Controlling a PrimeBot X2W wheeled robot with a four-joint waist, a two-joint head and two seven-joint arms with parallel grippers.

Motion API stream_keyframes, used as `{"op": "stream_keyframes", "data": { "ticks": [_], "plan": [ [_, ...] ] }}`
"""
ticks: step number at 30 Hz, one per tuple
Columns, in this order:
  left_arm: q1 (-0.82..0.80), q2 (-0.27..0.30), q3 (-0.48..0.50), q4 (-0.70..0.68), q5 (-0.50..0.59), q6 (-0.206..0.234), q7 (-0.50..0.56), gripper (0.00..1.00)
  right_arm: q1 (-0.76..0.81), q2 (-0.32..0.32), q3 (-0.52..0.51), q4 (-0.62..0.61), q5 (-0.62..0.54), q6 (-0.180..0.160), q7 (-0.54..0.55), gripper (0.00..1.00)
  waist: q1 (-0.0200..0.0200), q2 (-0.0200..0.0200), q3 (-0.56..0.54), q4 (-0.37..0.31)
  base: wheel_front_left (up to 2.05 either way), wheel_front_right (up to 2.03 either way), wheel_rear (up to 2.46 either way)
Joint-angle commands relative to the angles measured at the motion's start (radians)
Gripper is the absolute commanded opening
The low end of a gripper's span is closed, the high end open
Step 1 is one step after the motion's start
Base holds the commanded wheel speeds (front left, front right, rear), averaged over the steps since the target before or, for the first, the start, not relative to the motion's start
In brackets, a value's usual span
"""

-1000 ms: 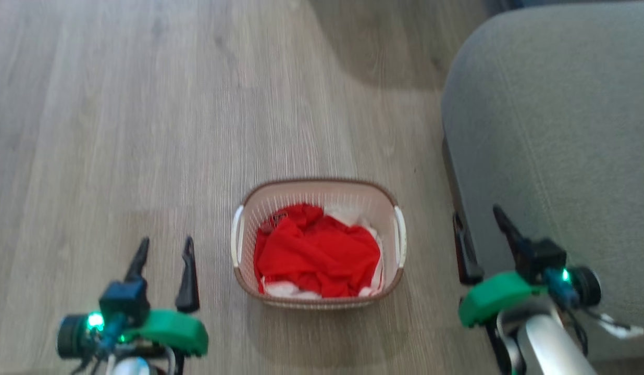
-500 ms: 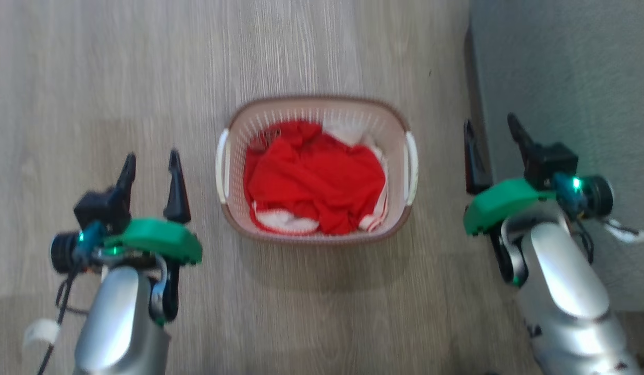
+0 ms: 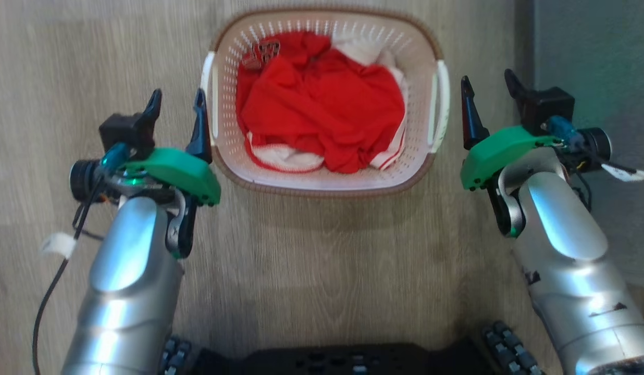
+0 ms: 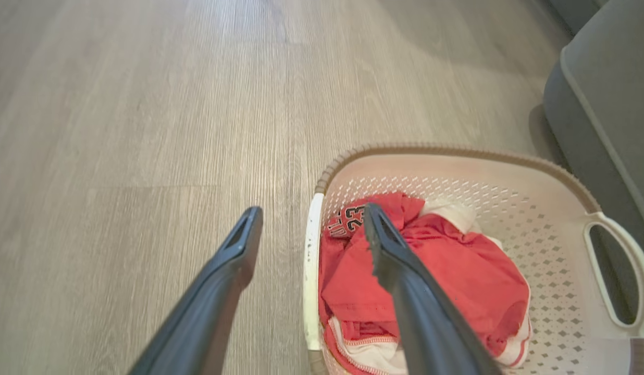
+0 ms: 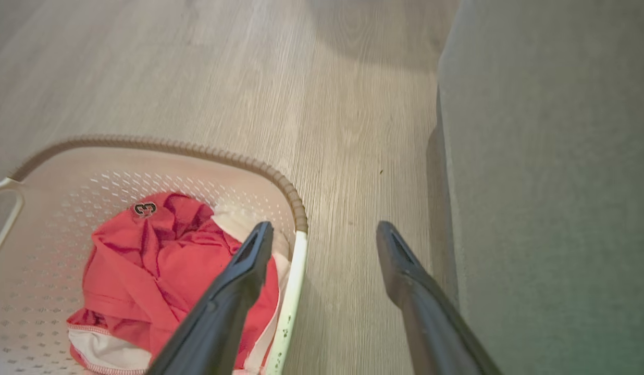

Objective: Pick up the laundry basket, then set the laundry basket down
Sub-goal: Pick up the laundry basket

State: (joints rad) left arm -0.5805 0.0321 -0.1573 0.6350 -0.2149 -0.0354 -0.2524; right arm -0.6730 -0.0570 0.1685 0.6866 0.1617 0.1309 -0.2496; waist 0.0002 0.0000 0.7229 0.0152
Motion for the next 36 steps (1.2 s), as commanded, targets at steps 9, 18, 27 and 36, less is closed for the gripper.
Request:
{"op": "stream_keyframes", "data": {
  "ticks": [9, 18, 27, 36],
  "plan": [
    [-0.095, 0.018, -0.021, 0.12, 0.011, -0.017, -0.009, 1.0, -0.035, 0.007, 0.064, 0.065, 0.064, 0.0, -0.012, 1.0, -0.0002, 0.0, 0.125, 0.015, 0.0, 0.0, 0.0],
    [-0.205, 0.018, -0.04, 0.241, 0.034, -0.024, -0.009, 1.0, -0.072, 0.007, 0.087, 0.088, 0.097, 0.0, -0.012, 1.0, -0.0002, 0.0, 0.207, 0.019, 0.0, 0.0, 0.0],
    [-0.296, 0.018, -0.056, 0.336, 0.045, -0.025, -0.009, 1.0, -0.1, 0.007, 0.104, 0.101, 0.109, 0.0, -0.012, 1.0, -0.0002, 0.0, 0.26, 0.031, 0.0, 0.0, 0.0],
    [-0.344, 0.018, -0.101, 0.371, 0.007, -0.028, -0.009, 1.0, -0.141, 0.007, 0.131, 0.13, 0.122, 0.0, -0.012, 1.0, -0.0002, 0.0, 0.286, 0.043, 0.0, 0.0, 0.0]
  ]
}}
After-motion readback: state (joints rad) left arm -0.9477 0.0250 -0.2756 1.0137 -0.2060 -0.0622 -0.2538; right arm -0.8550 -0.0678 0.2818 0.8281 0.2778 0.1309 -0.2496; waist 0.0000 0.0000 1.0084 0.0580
